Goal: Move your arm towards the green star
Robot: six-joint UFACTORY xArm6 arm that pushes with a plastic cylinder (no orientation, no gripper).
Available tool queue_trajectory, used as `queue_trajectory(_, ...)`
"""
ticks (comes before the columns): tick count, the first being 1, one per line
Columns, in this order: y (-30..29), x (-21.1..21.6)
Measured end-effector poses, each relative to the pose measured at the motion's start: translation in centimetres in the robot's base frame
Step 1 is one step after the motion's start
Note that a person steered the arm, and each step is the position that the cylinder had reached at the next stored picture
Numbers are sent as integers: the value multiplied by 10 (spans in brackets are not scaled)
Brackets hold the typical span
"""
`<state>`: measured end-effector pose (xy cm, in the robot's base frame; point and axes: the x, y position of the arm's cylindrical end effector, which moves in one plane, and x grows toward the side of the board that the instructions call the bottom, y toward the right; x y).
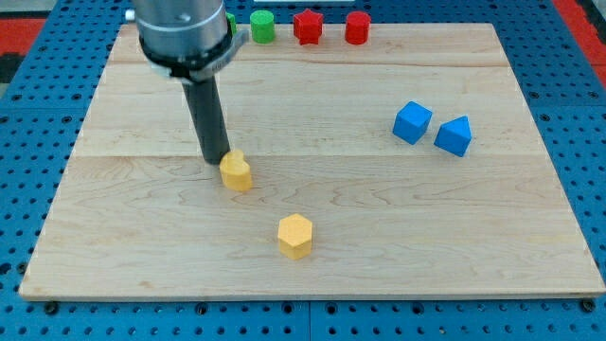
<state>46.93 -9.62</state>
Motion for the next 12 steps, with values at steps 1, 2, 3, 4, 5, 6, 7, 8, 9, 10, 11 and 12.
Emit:
queue_trajectory(1, 44, 48)
queue_trajectory(2, 44, 44)
queue_trajectory(3, 56, -4)
queue_trajectory(4, 82, -32)
queue_trajectory(5, 92, -44)
queue_trajectory(6, 87, -44)
queue_trajectory(7, 71, -44)
queue_trajectory(8, 54, -44)
queue_trajectory(9, 33, -44)
queue_trajectory(10, 20, -44)
queue_trajectory(11, 6, -44)
queue_trajectory(12, -1, -44)
